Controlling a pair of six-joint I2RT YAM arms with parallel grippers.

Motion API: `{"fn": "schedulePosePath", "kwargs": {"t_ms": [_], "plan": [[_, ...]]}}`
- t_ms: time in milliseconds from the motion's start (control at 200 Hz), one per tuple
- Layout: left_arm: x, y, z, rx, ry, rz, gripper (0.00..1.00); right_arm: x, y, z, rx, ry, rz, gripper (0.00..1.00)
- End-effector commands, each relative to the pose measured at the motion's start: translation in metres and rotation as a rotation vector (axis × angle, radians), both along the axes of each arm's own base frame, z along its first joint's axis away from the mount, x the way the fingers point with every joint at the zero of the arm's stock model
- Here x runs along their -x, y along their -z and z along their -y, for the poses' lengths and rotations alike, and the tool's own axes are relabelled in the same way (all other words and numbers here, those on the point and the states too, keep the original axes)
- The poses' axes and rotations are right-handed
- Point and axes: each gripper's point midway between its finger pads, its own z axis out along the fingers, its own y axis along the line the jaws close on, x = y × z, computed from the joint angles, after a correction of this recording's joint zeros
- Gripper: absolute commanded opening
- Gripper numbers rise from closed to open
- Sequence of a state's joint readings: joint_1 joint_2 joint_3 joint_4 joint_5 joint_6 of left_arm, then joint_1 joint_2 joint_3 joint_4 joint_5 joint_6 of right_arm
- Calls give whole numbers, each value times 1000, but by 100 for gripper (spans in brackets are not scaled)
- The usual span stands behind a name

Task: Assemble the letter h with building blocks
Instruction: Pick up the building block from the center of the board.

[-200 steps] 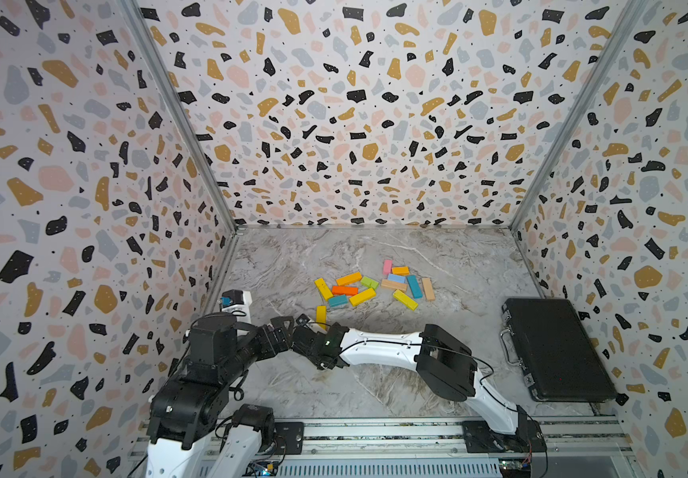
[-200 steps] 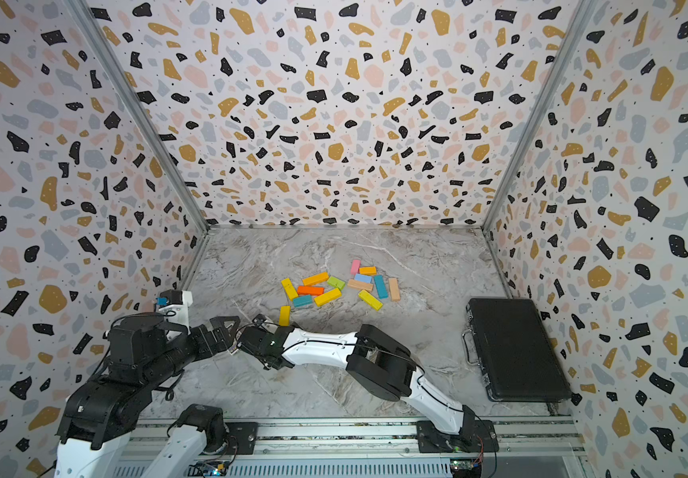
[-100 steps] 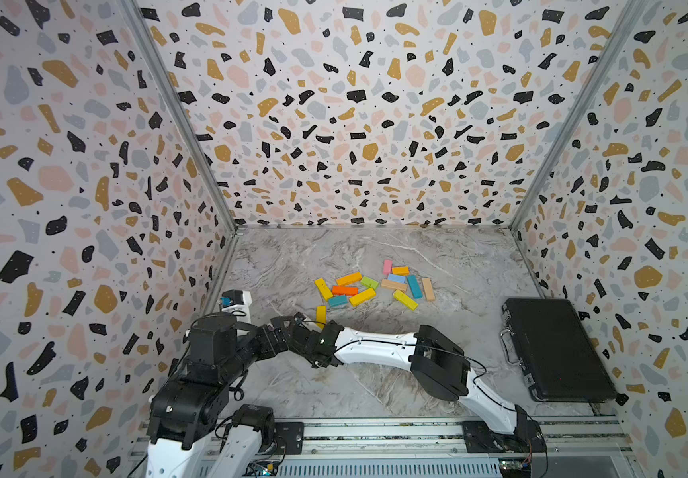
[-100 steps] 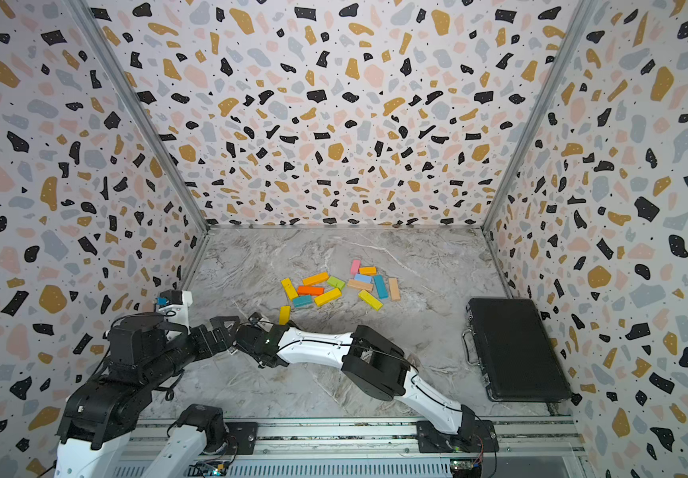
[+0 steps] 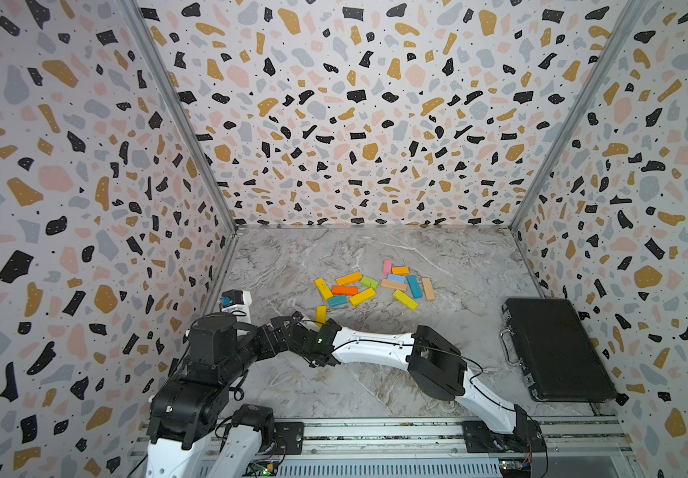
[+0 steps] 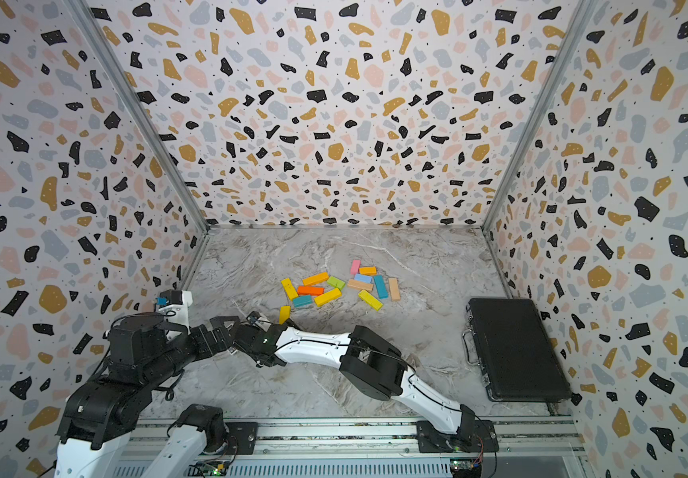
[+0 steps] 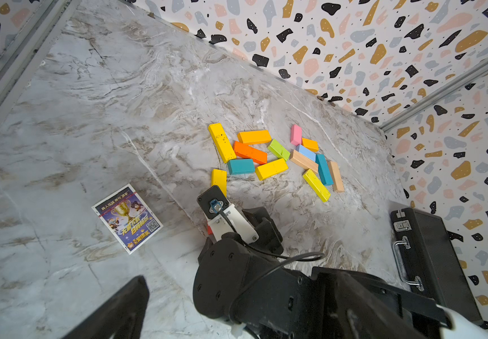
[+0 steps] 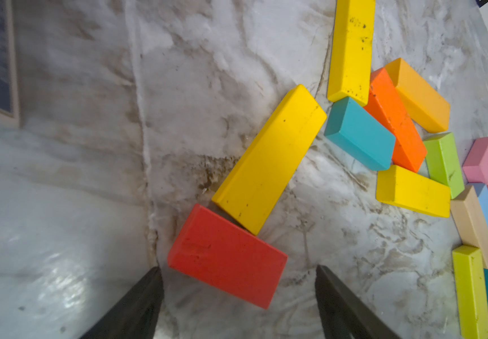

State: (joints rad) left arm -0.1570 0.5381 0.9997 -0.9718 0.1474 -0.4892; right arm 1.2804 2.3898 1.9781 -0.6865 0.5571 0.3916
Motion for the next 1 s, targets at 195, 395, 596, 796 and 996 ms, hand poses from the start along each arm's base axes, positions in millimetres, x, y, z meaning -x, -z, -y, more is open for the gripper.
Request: {"fn": "schedulePosePath", "kwargs": {"t_ms": [195,395,596,796,996], "plan": [[-5,-9,-1,-7,-5,35,99,-9,-3,3,24,13,13,83],[-5,-8,-2,-7,-6,32,99,-13,-1,4,30,17,15,83],[-6,-8,-1,-8,-5,31,99,-16,0,4,30,17,14,83],[-7,-7,-1,-10,-6,28,99,-20,1,2,32,16,13,84],[-6,-8,-1,-7,-1,29,99,-19,-6,-5,-2,-11,16,84]]}}
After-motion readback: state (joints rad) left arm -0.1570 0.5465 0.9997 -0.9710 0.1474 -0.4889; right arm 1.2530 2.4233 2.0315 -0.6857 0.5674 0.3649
